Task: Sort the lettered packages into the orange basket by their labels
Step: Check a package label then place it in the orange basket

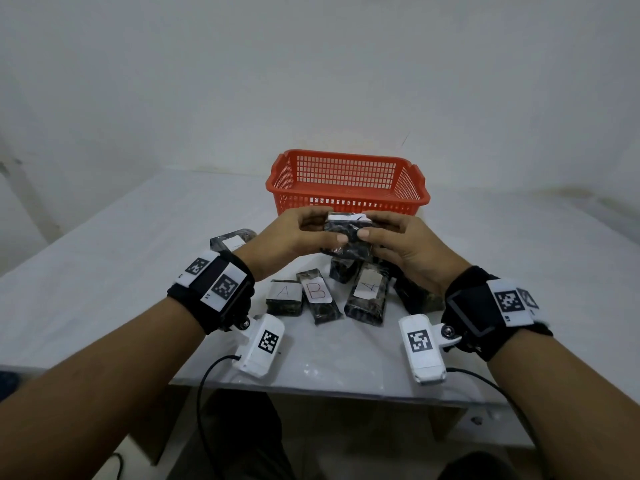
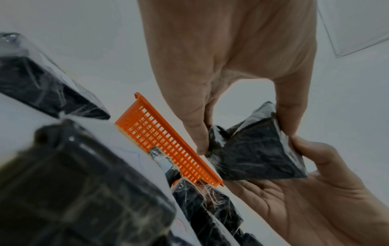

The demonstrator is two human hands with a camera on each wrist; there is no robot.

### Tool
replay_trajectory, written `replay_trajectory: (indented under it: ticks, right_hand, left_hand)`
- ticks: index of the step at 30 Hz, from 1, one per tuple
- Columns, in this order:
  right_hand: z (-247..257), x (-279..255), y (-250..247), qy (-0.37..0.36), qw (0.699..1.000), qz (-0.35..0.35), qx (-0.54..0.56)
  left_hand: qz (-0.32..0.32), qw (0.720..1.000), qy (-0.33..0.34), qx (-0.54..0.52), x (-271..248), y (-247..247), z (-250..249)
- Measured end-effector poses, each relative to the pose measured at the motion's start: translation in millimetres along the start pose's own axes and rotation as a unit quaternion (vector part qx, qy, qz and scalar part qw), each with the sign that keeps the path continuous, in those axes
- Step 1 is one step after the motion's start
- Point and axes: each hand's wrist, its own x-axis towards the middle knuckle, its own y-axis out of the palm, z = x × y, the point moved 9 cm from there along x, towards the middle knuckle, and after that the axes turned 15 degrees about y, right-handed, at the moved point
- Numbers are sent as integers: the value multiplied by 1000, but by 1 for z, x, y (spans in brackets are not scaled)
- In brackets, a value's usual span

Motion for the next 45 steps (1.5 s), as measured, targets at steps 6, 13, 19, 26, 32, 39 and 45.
replay_trajectory:
  ticks: [6, 13, 19, 26, 32, 39, 45]
  right_hand:
    - [-1, -3, 6, 7, 998, -5, -63]
    - [0, -4, 7, 62, 998, -18, -6]
    - [-1, 2, 0, 68, 995, -74, -13]
    - [10, -5, 0, 33, 996, -83, 1]
    - [-1, -8, 5, 124, 990, -68, 17]
    - [12, -9, 3, 64, 995, -72, 3]
    - [15, -9, 8, 52, 996, -67, -27]
  left_hand:
    - [-10, 1000, -10, -5, 2, -3, 0]
    - [-27, 992, 24, 118, 3, -19, -2]
    - [9, 997, 12, 72, 3, -3, -3]
    - [-115, 986, 52, 108, 7, -16, -7]
    - [-65, 987, 103, 108, 7, -4, -23]
    - [-37, 991, 48, 118, 6, -6, -18]
    - [-88, 995, -25, 25, 5, -8, -5]
